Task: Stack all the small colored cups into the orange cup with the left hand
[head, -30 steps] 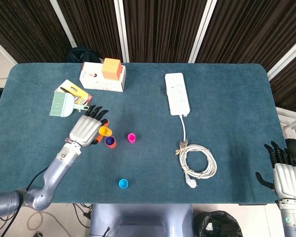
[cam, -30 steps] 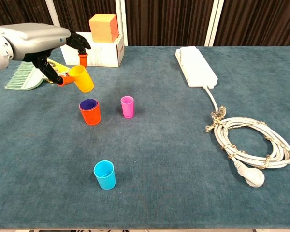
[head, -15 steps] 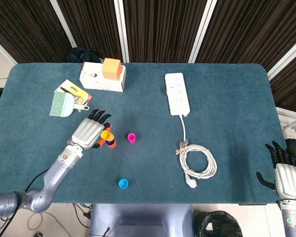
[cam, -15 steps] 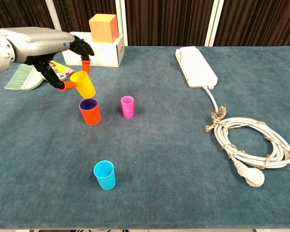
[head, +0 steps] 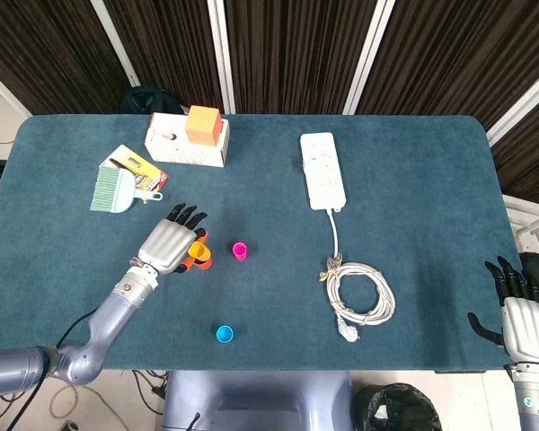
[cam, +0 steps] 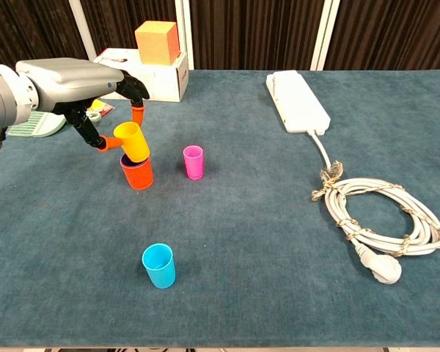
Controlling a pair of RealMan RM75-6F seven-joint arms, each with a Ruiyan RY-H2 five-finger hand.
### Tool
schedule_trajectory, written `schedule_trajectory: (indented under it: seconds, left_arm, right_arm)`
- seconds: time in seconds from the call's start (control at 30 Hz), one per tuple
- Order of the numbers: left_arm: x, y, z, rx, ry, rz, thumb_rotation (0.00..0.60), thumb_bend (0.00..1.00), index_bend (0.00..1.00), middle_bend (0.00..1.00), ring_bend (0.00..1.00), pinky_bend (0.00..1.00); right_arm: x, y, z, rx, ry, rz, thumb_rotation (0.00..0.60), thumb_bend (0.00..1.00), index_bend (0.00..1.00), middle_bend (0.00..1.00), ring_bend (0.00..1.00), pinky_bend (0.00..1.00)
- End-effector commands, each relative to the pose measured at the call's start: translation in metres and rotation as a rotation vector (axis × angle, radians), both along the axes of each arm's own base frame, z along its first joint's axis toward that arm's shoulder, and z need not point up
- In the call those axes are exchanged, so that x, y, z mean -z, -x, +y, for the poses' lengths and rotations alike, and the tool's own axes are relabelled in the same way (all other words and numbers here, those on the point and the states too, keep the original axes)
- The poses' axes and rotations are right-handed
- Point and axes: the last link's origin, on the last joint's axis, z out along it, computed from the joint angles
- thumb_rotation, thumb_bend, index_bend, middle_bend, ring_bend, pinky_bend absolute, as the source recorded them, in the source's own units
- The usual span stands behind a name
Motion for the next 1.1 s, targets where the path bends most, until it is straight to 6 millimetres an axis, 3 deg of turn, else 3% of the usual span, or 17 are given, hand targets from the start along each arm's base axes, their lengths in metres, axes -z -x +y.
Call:
schedule_trajectory:
  seconds: [0.03,0.13,0.3,0.47,0.67,0.87,1.1]
  left_arm:
    - [0.001,0.001,0.000,-0.001,0.001,0.005,0.600,0.39,0.46,0.12,0.00,0.00]
    - [0.002,0.002,0.000,0.002,0.001,0.020,0.600,0.37,0.43,0.12,0.00,0.00]
    - [0.005,0.006,-0.001,0.007,0.014,0.068,0.600,0.30,0.27,0.11,0.00,0.00]
    - [0.004,0.002,-0.003,0.024,0.017,0.081,0.600,0.27,0.22,0.10,0.00,0.00]
    - [-0.001,-0.010,-0.008,0.059,0.016,0.045,0.600,0.25,0.23,0.10,0.00,0.00]
    - [-0.019,-0.045,-0.028,0.181,0.022,-0.074,0.600,0.25,0.29,0.10,0.00,0.00]
    - [-0.016,-0.063,-0.049,0.247,0.123,-0.062,0.600,0.25,0.30,0.10,0.00,0.00]
  right_arm:
    - [0.000,0.000,0.000,0.000,-0.002,-0.001,0.600,0.34,0.12,0.04,0.12,0.06]
    - [0.001,0.000,0.000,0.000,-0.005,0.001,0.600,0.34,0.12,0.04,0.12,0.06]
    - [0.001,0.000,0.000,0.001,-0.004,0.001,0.600,0.34,0.12,0.05,0.12,0.06]
    - [0.000,0.000,0.000,0.002,0.000,0.000,0.600,0.34,0.12,0.05,0.12,0.06]
    - [-0.001,0.000,0.000,0.001,0.003,-0.003,0.600,0.34,0.12,0.05,0.12,0.06]
    - [0.000,-0.001,0.001,-0.004,0.001,-0.003,0.600,0.34,0.12,0.05,0.12,0.06]
    - [-0.001,-0.002,0.001,-0.003,0.004,-0.006,0.600,0.34,0.12,0.05,0.12,0.06]
